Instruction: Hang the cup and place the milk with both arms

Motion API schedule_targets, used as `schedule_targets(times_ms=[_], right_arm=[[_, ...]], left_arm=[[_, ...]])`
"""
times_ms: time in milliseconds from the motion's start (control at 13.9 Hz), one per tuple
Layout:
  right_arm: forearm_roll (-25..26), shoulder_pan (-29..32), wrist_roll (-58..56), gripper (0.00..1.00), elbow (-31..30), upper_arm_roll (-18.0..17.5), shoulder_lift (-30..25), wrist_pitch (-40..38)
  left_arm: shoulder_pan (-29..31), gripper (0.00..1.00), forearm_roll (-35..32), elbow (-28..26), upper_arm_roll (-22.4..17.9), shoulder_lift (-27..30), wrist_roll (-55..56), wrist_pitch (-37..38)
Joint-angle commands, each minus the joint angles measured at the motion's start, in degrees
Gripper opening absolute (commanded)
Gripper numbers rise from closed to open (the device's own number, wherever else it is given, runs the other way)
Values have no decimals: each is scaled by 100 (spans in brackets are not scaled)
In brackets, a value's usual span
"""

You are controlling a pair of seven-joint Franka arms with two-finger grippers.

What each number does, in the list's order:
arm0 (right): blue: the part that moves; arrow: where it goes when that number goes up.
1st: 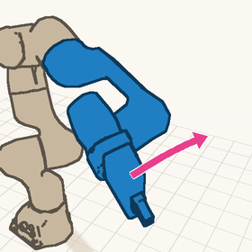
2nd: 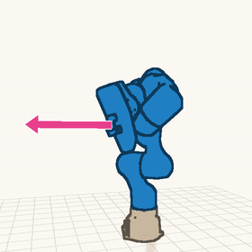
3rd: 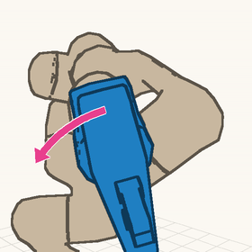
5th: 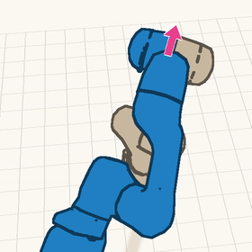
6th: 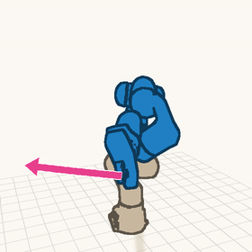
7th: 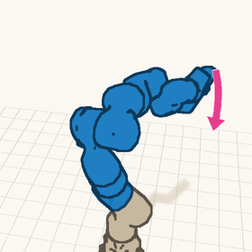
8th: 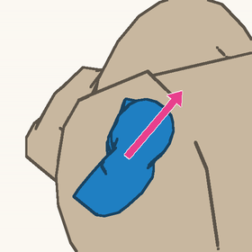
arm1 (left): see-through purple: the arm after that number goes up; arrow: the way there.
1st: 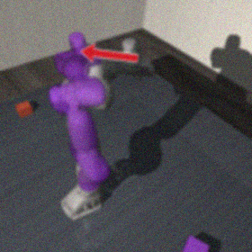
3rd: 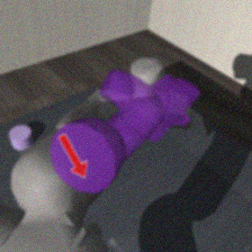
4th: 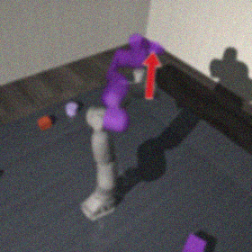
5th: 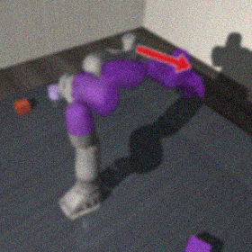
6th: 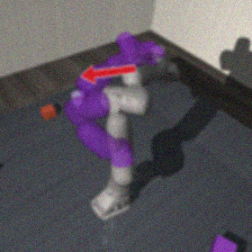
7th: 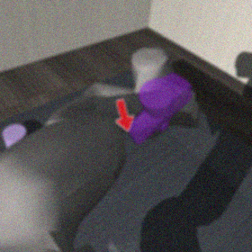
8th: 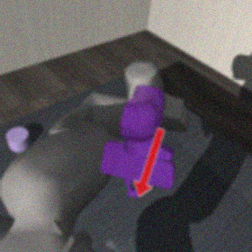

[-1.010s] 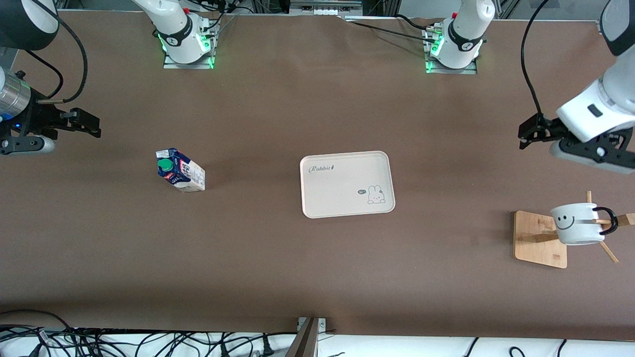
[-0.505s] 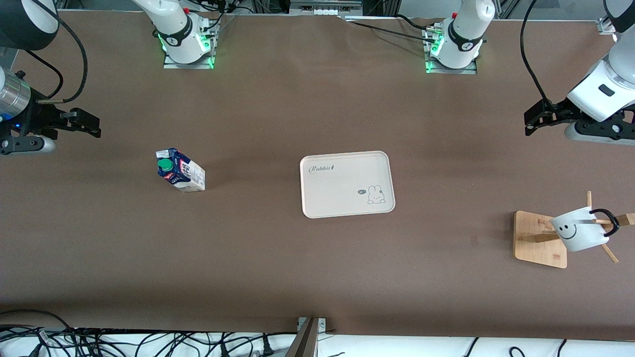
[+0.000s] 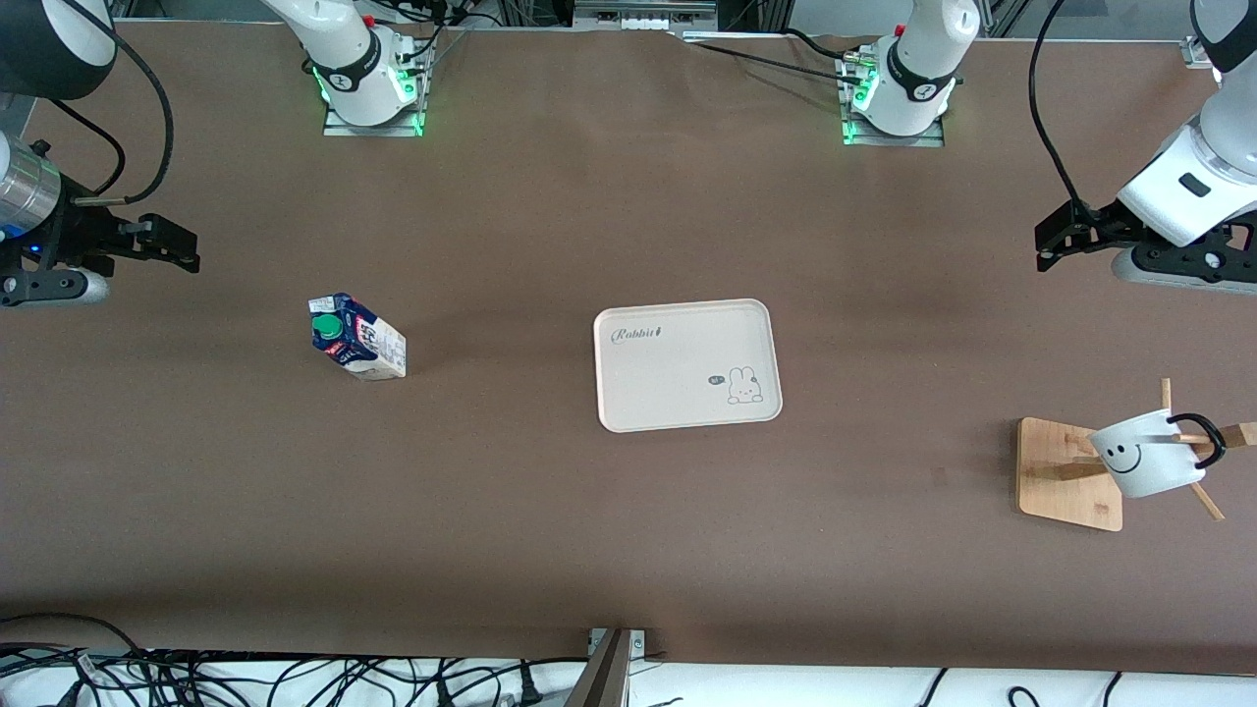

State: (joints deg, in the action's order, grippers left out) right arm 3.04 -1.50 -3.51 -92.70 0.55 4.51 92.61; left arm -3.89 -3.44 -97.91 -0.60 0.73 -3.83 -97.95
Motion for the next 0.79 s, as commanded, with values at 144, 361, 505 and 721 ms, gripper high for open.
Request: schedule_targets(times_ms=[144, 361, 505, 721], right_arm=[[-243, 97, 8, 100, -3, -99, -108, -67], [-243, 97, 8, 100, 6, -108, -108, -67], [-243, 97, 8, 100, 6, -108, -117, -76], [-225, 79, -9, 100, 146, -230, -82, -76]], left_arm=[[-24, 100, 27, 289, -63, -187, -153, 118], [-33, 100, 27, 404, -37, -266, -153, 171], [-33, 100, 27, 439, -28, -301, -153, 188], [-33, 100, 27, 439, -19, -301, -154, 188]])
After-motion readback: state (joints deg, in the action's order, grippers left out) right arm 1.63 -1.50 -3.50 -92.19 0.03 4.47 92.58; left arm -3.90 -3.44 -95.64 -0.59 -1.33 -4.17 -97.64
